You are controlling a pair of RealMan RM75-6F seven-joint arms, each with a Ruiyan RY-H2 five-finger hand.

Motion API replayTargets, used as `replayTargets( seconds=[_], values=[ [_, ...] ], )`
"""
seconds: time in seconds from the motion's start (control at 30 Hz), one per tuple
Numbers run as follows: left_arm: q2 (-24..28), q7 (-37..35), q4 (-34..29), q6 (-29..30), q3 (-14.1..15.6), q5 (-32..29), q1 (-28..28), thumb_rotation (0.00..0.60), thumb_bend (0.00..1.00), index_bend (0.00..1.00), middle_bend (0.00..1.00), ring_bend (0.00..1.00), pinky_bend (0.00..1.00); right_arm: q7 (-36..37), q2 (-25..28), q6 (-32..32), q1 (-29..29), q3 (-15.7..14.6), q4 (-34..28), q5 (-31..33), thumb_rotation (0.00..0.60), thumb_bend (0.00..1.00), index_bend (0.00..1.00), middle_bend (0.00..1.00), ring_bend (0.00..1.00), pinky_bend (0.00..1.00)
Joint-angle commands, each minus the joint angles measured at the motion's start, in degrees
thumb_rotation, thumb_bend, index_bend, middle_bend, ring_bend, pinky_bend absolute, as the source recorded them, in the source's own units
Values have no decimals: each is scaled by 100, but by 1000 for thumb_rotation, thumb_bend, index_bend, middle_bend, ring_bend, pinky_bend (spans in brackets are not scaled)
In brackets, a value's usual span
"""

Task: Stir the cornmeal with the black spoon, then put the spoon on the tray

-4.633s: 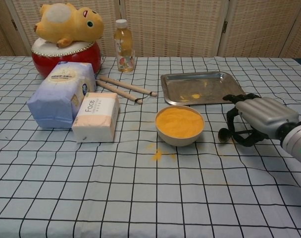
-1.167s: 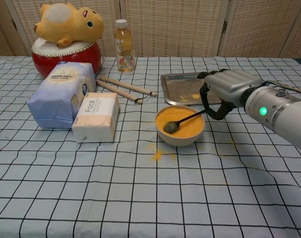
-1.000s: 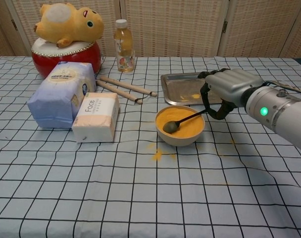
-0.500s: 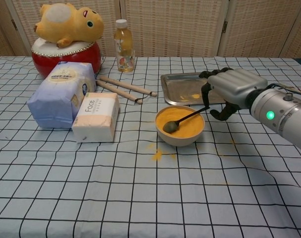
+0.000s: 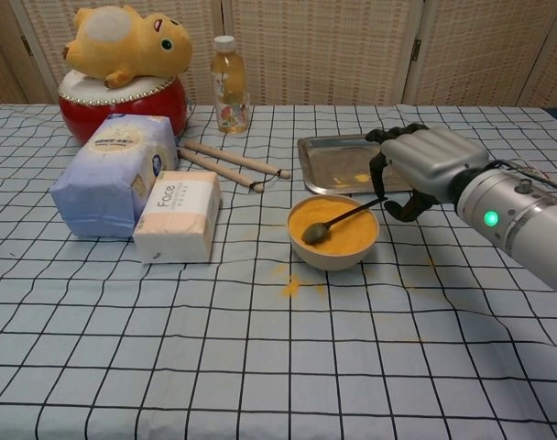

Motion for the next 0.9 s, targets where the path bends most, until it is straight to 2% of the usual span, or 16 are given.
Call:
replayTargets(
  seconds=[0.03,0.33,0.9],
  values=[
    [2,-5,2,-4,1,3,-3,600,416,0,0,0,59,20,-54,-5,-10,6,77,-34,600,375,497,0,0,0],
    [7,-21,17,-33,2,-7,-16,600,417,0,5,0,59,47,-152,-33,-30,53,199,-97,600,374,497,0,0,0],
    [-2,-84,62,-46,18,28,-36,600,417,0,6,0,60,51,-275,-79,-47,137,363,-147,600,373,569,0,0,0]
  ],
)
